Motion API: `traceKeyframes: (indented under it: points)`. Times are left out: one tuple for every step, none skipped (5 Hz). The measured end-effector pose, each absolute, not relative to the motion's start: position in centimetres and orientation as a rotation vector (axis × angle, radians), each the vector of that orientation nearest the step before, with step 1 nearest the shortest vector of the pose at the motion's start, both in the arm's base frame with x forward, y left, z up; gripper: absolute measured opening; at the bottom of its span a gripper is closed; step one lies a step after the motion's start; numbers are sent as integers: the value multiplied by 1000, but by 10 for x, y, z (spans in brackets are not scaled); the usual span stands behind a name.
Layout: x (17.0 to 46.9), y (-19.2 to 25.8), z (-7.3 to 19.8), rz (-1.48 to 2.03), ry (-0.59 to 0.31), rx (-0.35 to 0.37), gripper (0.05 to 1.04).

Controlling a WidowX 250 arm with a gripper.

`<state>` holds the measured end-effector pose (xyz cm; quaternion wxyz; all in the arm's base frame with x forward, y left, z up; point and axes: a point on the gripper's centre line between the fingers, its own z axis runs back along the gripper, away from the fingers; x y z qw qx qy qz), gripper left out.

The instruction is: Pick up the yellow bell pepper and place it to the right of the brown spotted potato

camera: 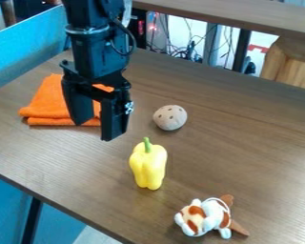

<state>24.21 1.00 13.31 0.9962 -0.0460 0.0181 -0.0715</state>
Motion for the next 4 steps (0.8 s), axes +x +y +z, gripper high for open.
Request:
traceKeyframes:
  points:
    - [241, 10, 127, -143, 59, -95, 1004]
    - [253, 9, 120, -181, 55, -100, 1004]
    - [267, -4, 121, -258, 21, -91, 1004]
    - [275, -8, 115, -273, 11, -69, 1004]
